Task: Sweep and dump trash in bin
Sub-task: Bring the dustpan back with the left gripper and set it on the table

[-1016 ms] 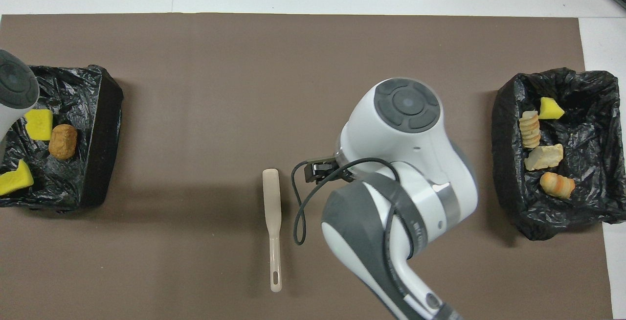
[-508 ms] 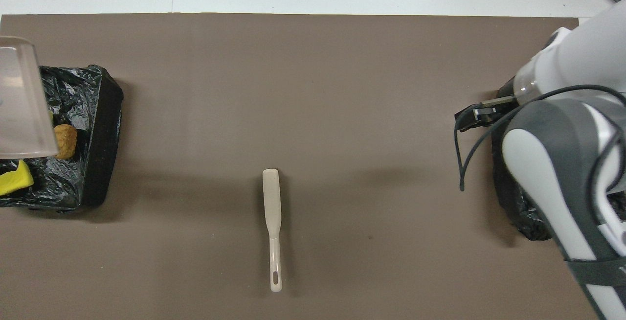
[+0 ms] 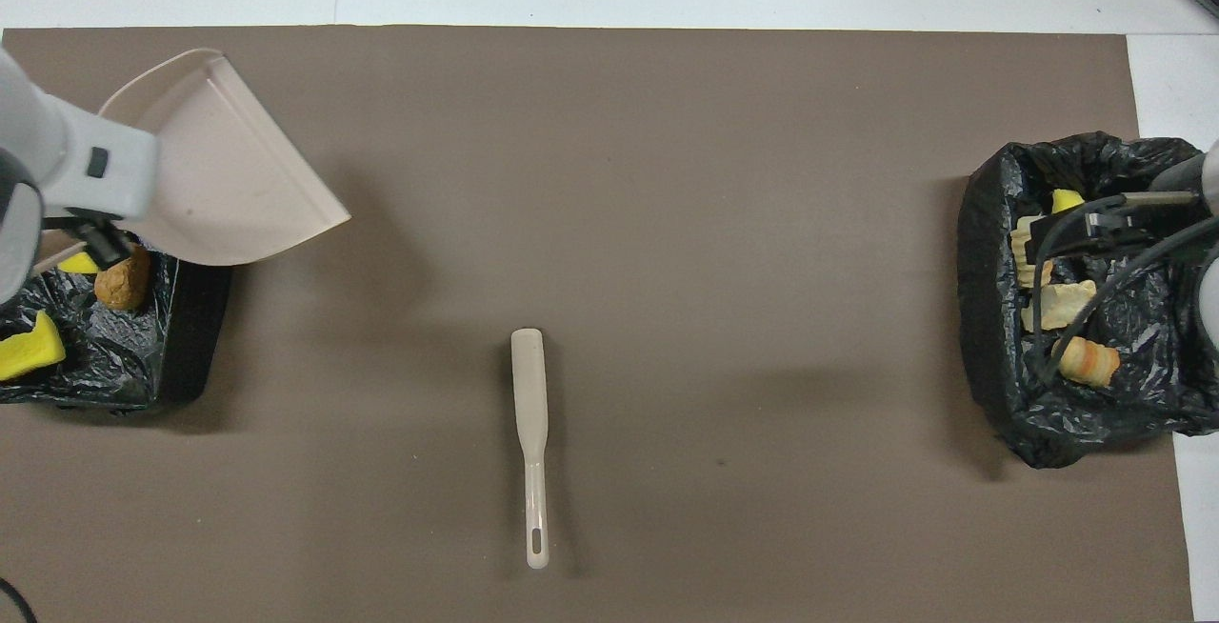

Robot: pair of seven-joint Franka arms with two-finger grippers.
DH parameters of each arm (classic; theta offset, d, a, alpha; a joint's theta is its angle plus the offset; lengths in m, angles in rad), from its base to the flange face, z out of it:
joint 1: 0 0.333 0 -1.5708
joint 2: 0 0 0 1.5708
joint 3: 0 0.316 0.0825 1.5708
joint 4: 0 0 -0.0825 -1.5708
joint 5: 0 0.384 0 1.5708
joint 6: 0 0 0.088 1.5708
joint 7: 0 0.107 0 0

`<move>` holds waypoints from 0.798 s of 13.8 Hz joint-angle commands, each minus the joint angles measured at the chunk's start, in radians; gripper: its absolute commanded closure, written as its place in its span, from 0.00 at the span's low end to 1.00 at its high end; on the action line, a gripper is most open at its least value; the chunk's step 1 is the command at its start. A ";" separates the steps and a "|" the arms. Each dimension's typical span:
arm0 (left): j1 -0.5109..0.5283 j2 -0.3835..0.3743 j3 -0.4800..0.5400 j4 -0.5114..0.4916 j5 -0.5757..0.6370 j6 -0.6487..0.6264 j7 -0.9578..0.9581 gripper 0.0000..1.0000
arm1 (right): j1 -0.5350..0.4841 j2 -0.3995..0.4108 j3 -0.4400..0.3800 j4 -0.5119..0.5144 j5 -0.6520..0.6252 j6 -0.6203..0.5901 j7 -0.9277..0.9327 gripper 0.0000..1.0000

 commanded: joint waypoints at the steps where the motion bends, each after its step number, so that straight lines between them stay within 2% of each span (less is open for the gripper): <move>1: -0.075 0.044 0.016 0.017 -0.143 0.033 -0.229 1.00 | -0.028 -0.014 0.015 0.001 0.027 -0.043 0.044 0.00; 4: -0.210 0.194 0.016 0.096 -0.161 0.111 -0.565 1.00 | -0.023 0.003 0.024 0.060 0.029 -0.115 0.049 0.00; 8: -0.287 0.358 0.014 0.288 -0.200 0.133 -0.814 1.00 | -0.017 -0.003 0.024 0.047 0.027 -0.108 0.044 0.00; 11: -0.316 0.398 0.014 0.331 -0.232 0.159 -0.894 1.00 | -0.015 -0.005 0.024 0.047 0.026 -0.108 0.043 0.00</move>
